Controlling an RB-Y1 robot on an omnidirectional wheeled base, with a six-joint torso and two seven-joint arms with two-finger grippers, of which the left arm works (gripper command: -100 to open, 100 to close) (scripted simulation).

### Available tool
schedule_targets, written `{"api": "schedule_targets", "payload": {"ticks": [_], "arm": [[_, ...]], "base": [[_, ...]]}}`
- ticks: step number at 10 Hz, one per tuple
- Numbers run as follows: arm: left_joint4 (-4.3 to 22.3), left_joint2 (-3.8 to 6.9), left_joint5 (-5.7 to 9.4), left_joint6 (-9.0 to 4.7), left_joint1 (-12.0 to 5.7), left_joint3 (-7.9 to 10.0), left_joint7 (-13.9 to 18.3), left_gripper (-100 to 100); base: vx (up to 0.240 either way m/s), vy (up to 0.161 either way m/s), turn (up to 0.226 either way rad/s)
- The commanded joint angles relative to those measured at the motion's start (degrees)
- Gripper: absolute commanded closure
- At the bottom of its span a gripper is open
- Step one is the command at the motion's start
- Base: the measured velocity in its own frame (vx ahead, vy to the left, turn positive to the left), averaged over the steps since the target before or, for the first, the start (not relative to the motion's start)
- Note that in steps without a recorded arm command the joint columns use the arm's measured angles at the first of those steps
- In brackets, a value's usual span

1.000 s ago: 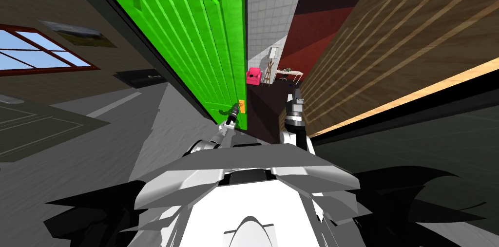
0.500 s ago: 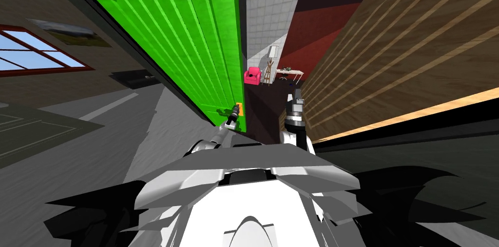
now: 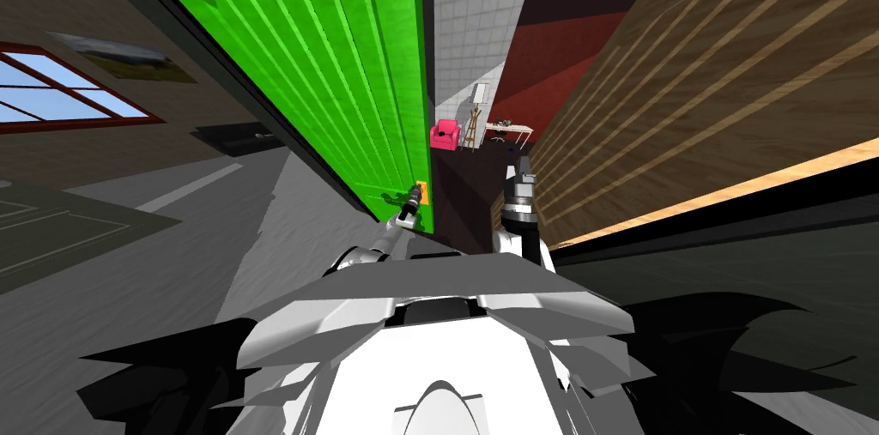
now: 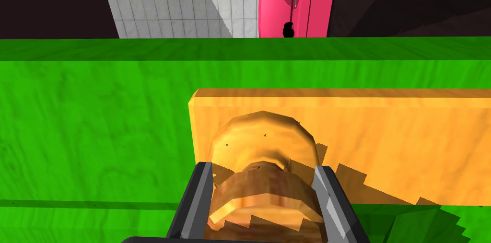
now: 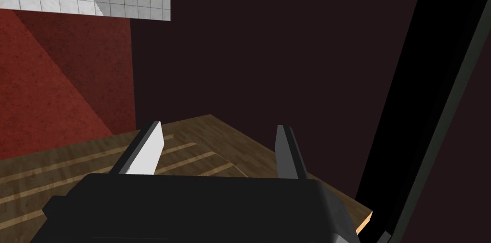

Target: Push the door open

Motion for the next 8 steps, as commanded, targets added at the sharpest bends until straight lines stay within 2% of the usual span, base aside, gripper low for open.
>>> {"api": "schedule_targets", "payload": {"ticks": [1, 8], "arm": [[0.04, 0.63, 0.23, 0.02, 0.02, 0.73, -0.24, 100], [0.19, 2.08, 0.96, 0.08, 0.09, 3.07, -1.02, 100]], "base": [[0.059, -0.066, 0.023], [0.140, -0.093, 0.037]]}}
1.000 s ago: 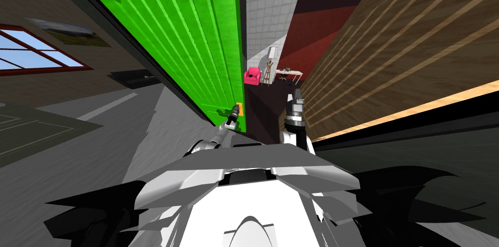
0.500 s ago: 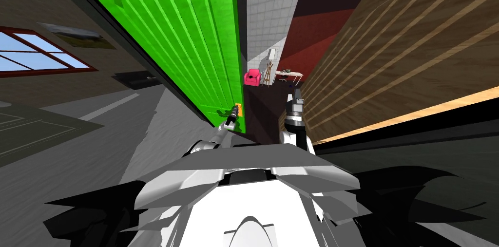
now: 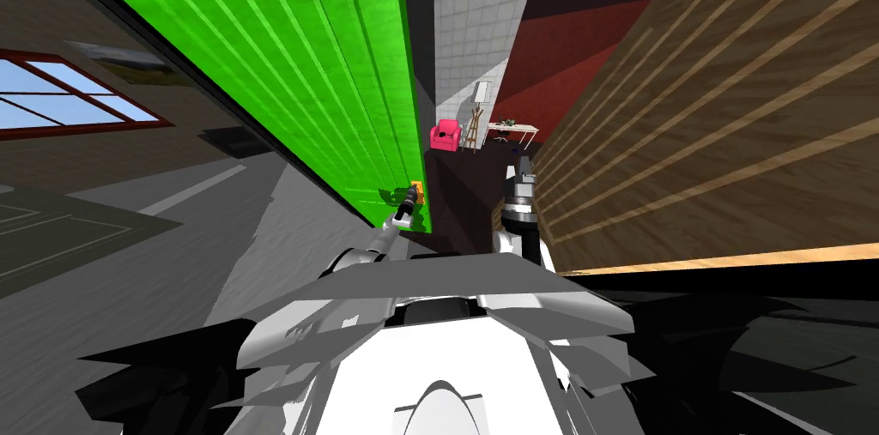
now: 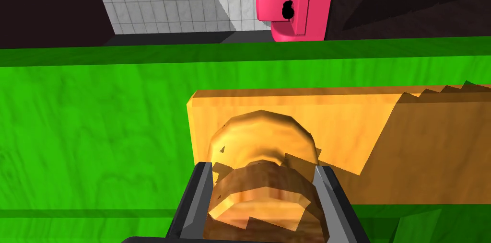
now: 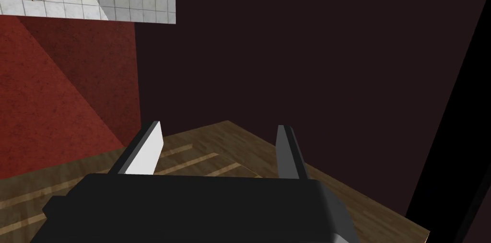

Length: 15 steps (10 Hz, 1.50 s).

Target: Push the door open

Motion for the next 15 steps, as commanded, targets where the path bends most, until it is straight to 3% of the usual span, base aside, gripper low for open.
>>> {"api": "schedule_targets", "payload": {"ticks": [1, 5, 8, 9, 13, 15], "arm": [[1.13, 1.09, 0.49, -0.75, -0.57, 1.59, -0.42, 100], [1.28, 1.98, 1.24, -0.69, -0.50, 4.00, -1.22, 100], [3.05, 1.98, 1.24, -0.69, -0.50, 4.00, -1.22, 100], [1.28, 1.98, 1.24, -0.69, -0.50, 4.00, -1.22, 100], [1.44, 2.64, 2.04, -0.63, -0.42, 6.54, -2.07, 100], [1.46, 2.72, 2.15, -0.62, -0.41, 6.91, -2.19, 100]], "base": [[0.155, -0.099, 0.057], [0.163, -0.131, 0.072], [0.062, -0.036, -0.003], [-0.013, 0.009, -0.025], [0.116, -0.111, 0.080], [0.123, -0.102, 0.048]]}}
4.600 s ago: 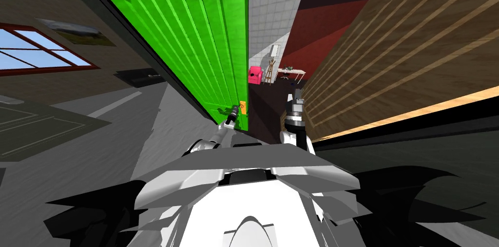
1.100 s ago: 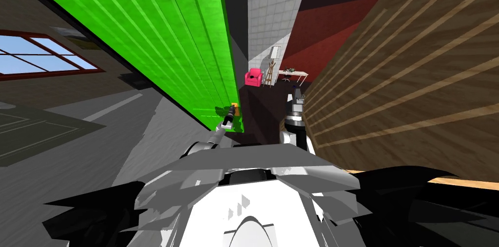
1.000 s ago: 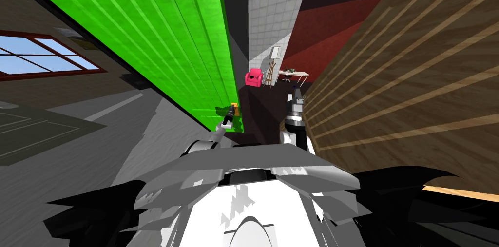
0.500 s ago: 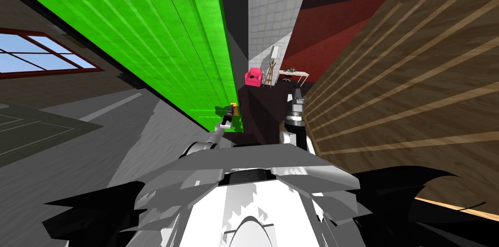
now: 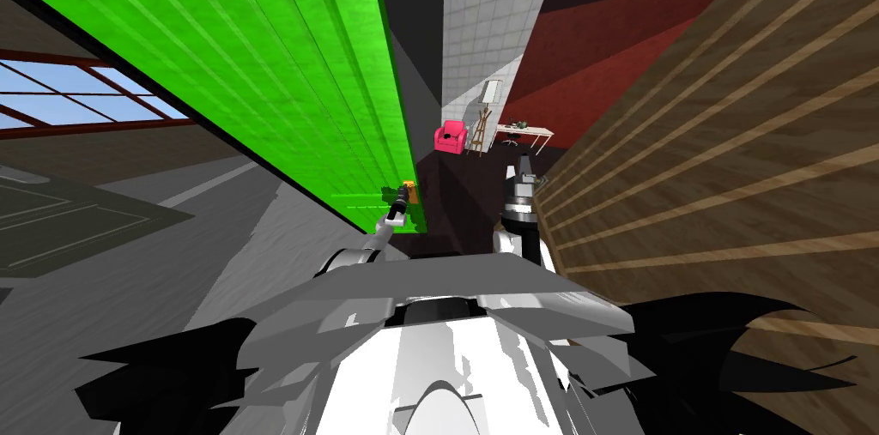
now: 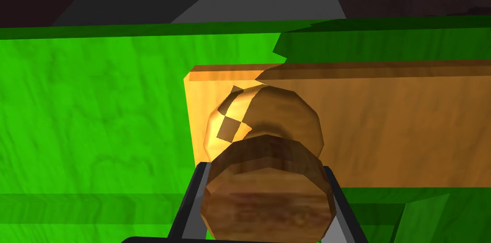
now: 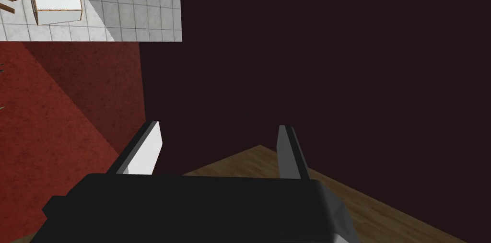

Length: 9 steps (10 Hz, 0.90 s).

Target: Push the door open

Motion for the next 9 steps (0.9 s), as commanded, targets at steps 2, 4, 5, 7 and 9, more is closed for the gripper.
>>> {"api": "schedule_targets", "payload": {"ticks": [2, 4, 5, 7, 9], "arm": [[-0.77, 0.73, 0.42, 0.24, 0.29, 1.36, -0.24, 100], [-0.68, 0.94, 0.85, 0.28, 0.34, 2.72, -0.70, 100], [-0.64, 1.03, 1.05, 0.29, 0.36, 3.37, -0.91, 100], [-0.61, 1.10, 1.24, 0.31, 0.37, 3.97, -1.11, 100], [-0.54, 1.20, 1.59, 0.33, 0.41, 5.06, -1.47, 100]], "base": [[0.123, -0.097, 0.055], [0.140, -0.133, 0.065], [0.133, -0.135, 0.073], [0.142, -0.118, 0.069], [0.120, -0.100, 0.055]]}}
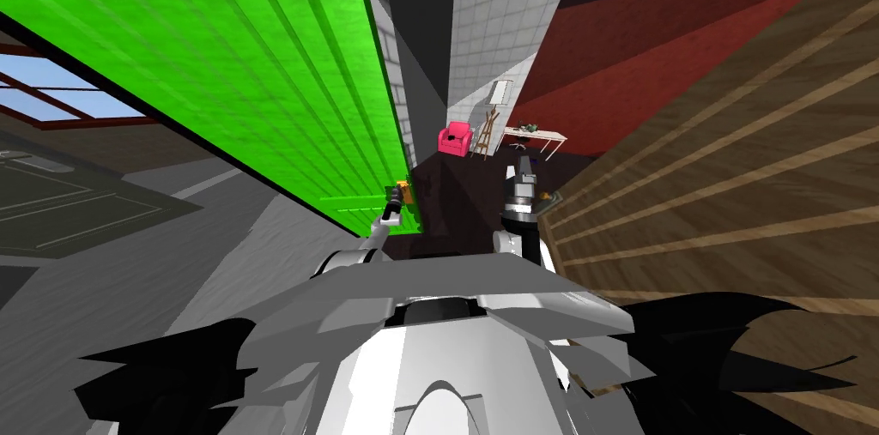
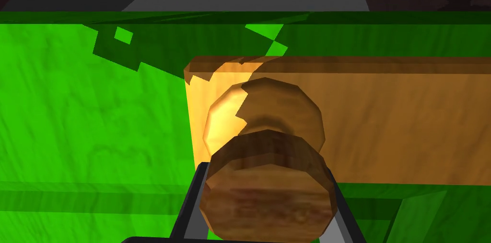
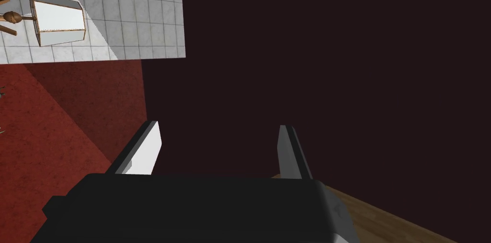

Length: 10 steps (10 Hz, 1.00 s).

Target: Push the door open

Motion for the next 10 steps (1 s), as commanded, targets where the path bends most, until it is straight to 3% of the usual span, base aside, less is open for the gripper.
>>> {"api": "schedule_targets", "payload": {"ticks": [1, 4, 5, 10], "arm": [[-0.77, 0.14, 0.22, 0.25, 0.22, 0.66, -0.14, 100], [-0.69, 0.22, 0.63, 0.28, 0.26, 1.95, -0.57, 100], [-1.11, 0.39, 0.54, 0.66, 0.84, 1.78, -0.52, 100], [-0.93, 1.46, 1.45, 0.47, 1.01, 4.52, -1.37, 100]], "base": [[0.126, -0.111, 0.056], [0.136, -0.103, 0.058], [0.059, -0.029, 0.037], [0.157, -0.085, 0.056]]}}
